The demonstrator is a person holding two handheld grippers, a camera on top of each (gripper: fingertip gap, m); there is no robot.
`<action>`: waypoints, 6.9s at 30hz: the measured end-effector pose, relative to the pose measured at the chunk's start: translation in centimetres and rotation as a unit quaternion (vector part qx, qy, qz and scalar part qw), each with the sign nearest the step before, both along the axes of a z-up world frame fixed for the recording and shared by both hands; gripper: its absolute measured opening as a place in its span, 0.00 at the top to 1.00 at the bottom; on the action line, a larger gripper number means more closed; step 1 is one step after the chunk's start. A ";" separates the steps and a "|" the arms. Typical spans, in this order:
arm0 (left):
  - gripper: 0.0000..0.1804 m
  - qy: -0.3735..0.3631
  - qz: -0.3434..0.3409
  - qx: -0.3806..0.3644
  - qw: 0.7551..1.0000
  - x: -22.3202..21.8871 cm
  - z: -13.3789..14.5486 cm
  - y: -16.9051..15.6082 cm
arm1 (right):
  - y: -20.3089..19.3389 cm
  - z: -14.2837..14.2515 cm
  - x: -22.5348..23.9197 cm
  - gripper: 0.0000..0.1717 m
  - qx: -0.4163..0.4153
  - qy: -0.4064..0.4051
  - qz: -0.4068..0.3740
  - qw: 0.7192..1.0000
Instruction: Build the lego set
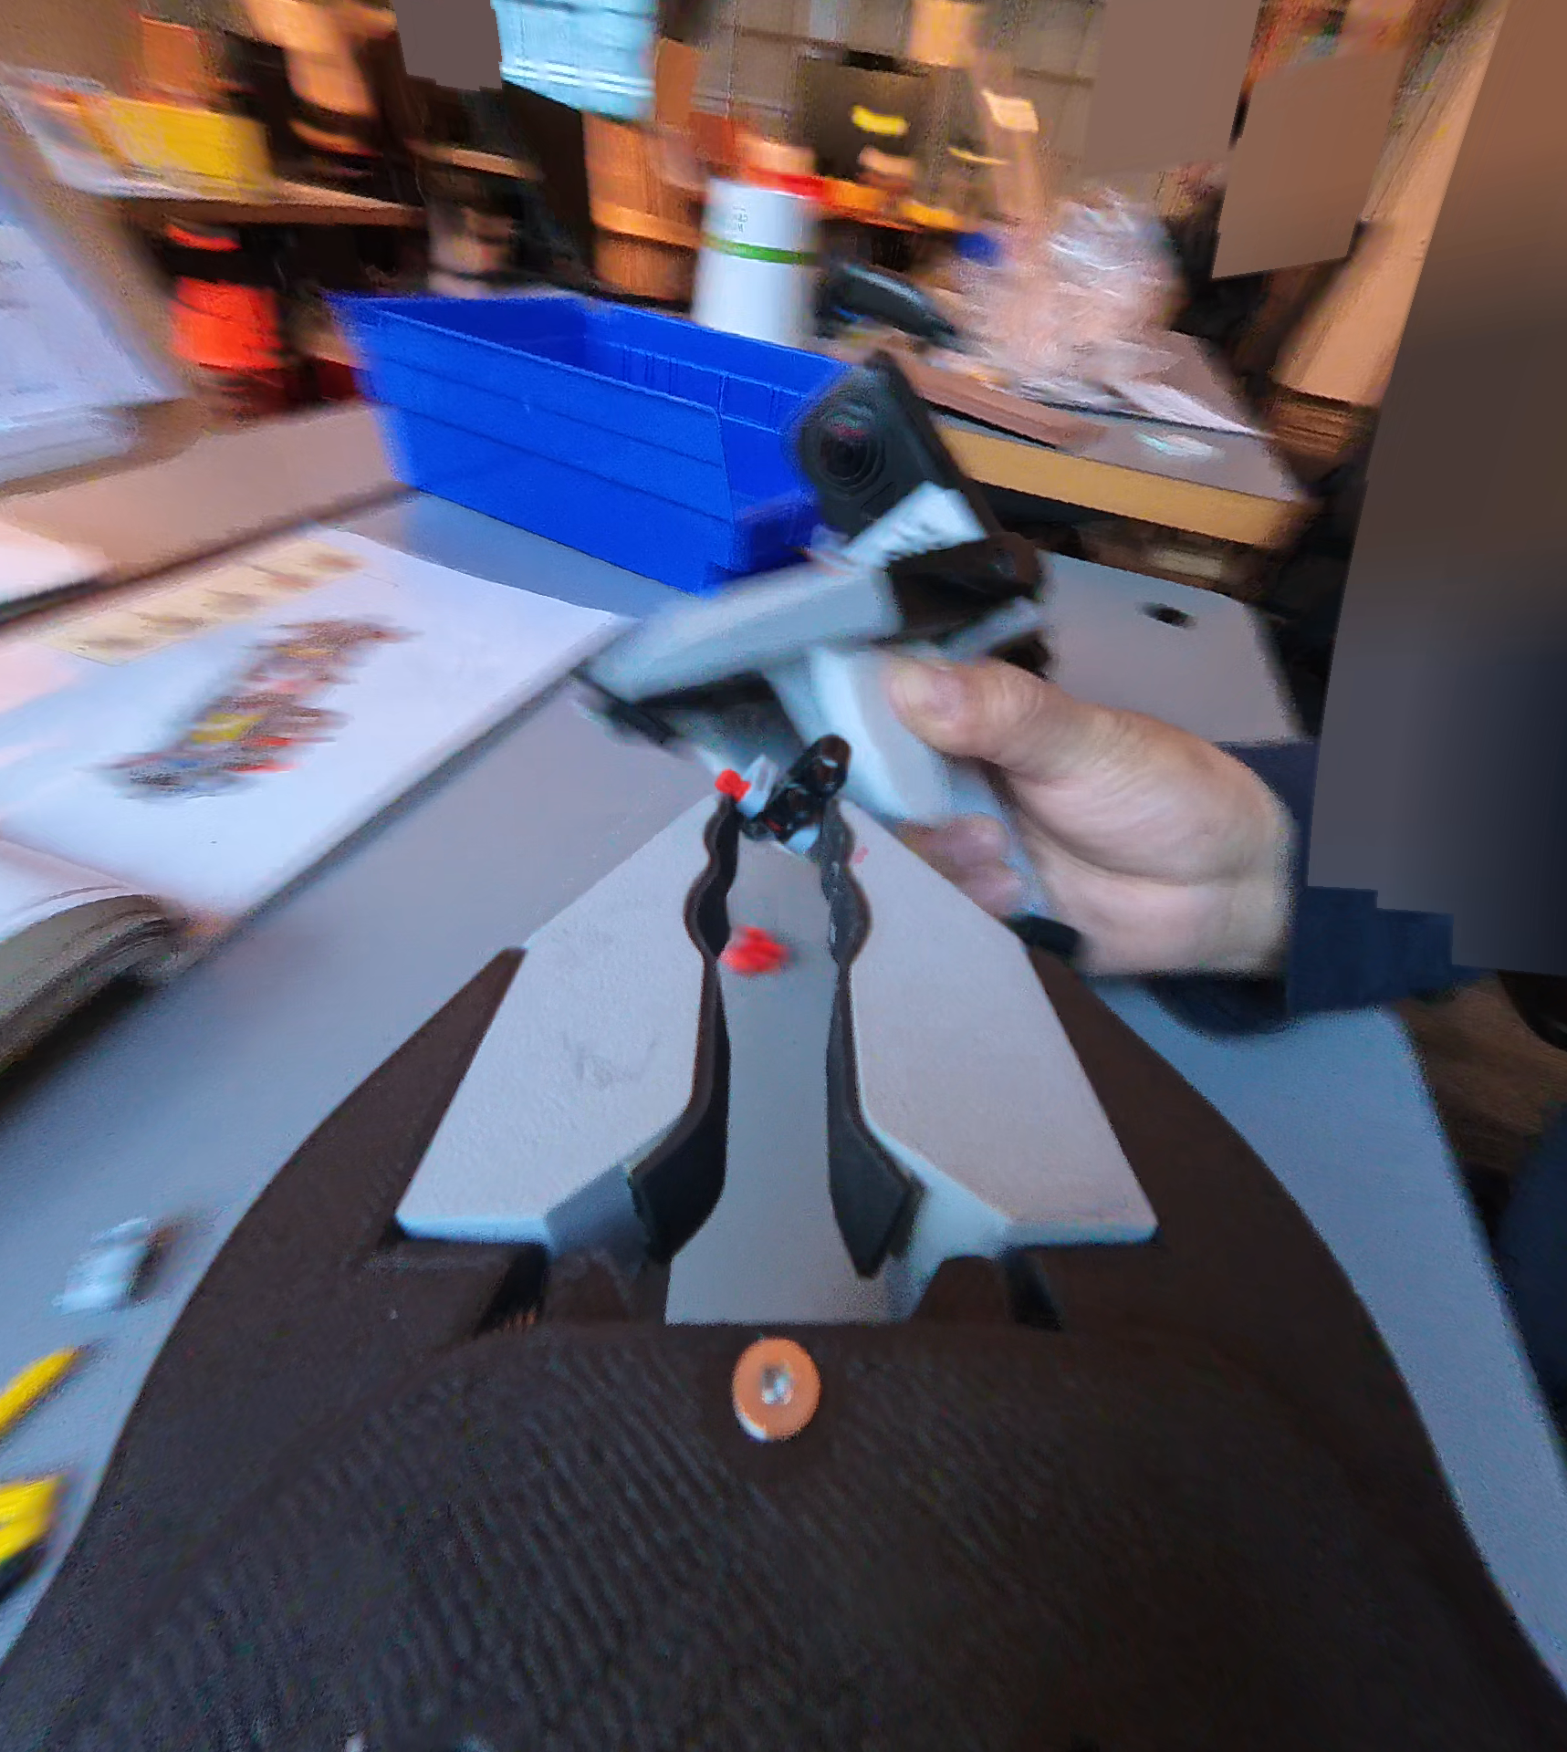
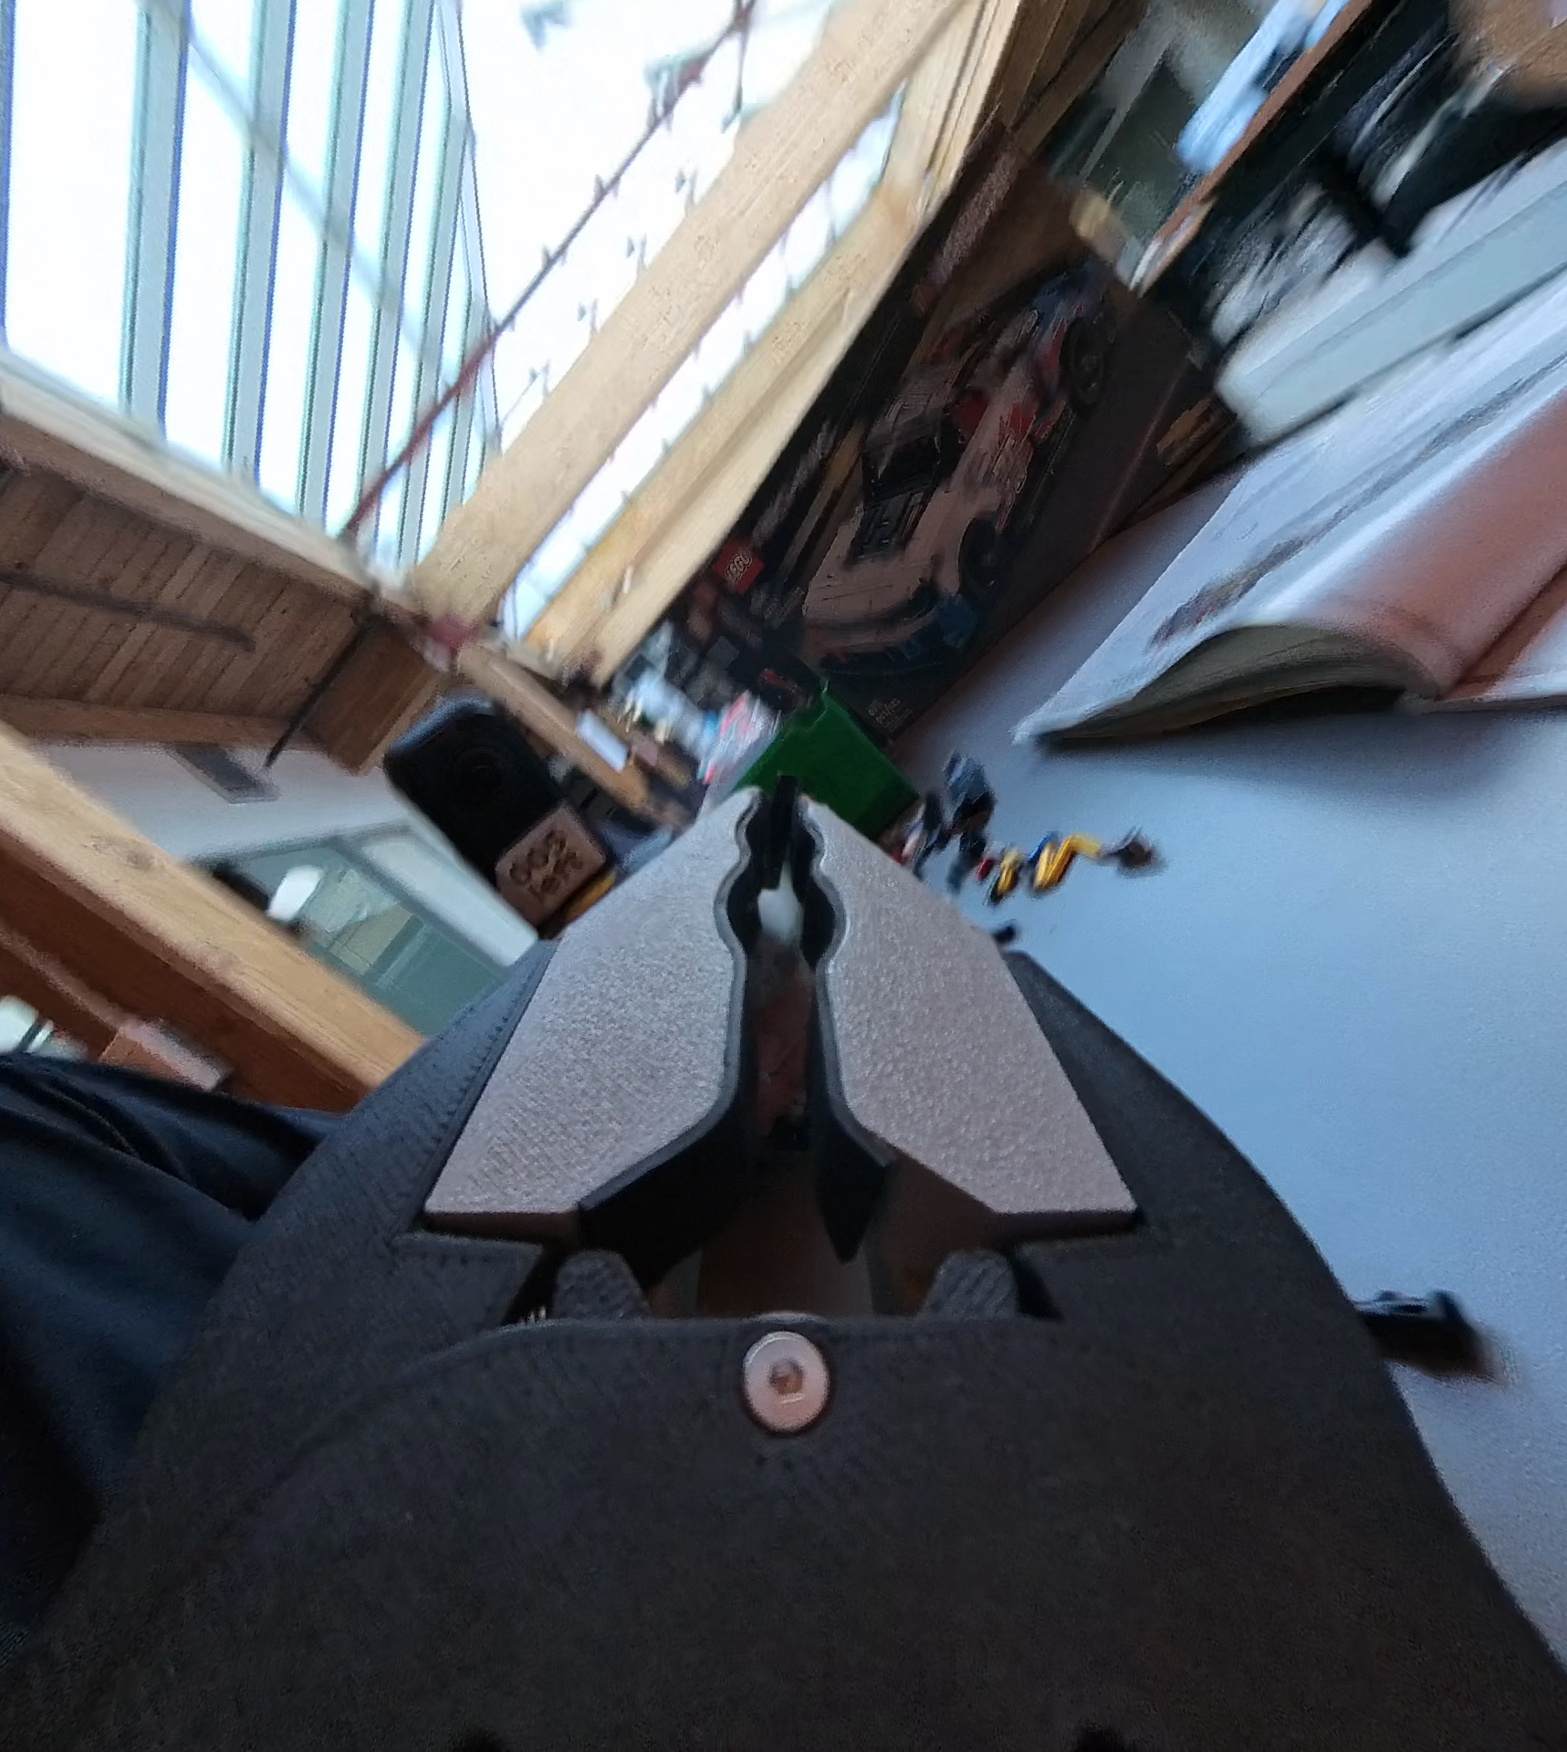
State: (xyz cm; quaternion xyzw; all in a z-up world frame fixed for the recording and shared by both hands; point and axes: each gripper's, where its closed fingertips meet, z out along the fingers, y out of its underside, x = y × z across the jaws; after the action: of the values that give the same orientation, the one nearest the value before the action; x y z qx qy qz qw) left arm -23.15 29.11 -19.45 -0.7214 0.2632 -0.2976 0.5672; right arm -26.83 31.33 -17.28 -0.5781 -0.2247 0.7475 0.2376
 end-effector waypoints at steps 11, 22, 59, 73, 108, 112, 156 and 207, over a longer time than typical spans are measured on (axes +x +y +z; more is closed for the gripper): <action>0.92 0.086 -0.010 0.054 0.995 1.1 -0.9 -0.6 | 2.2 2.4 2.8 1.00 0.018 0.061 -0.041 0.997; 0.91 0.367 -0.087 0.232 0.896 -0.7 -5.4 -1.5 | -3.9 -0.1 1.9 1.00 0.227 -0.048 0.121 0.965; 0.92 -0.029 -0.073 -0.033 0.996 0.1 2.1 -3.5 | -5.1 1.9 0.8 1.00 0.157 0.039 0.121 0.979; 0.94 -0.097 -0.063 -0.068 0.991 -0.5 2.1 -2.8 | -5.0 1.1 0.6 1.00 0.192 0.003 0.099 0.976; 0.99 0.122 -0.131 -0.131 0.975 -1.6 -4.6 -4.9 | -7.4 -4.6 0.3 0.99 0.343 -0.150 0.238 0.896; 0.98 0.125 -0.111 -0.120 0.979 -2.1 -4.5 -4.4 | -6.6 -4.9 0.3 1.00 0.357 -0.167 0.216 0.893; 0.71 0.170 -0.123 -0.178 0.962 -4.2 -7.4 -5.7 | -4.9 -8.8 -0.4 1.00 0.295 -0.293 0.216 0.884; 0.76 0.279 -0.022 -0.113 0.953 -6.2 -8.3 -2.9 | -4.8 -8.2 -0.5 0.99 0.297 -0.290 0.186 0.891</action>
State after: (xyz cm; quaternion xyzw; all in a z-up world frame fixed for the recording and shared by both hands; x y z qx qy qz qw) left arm -29.36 26.21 -27.73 -0.8291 0.3914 -0.1246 0.3793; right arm -27.34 26.53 -25.50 -0.6189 -0.5988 0.4756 0.1794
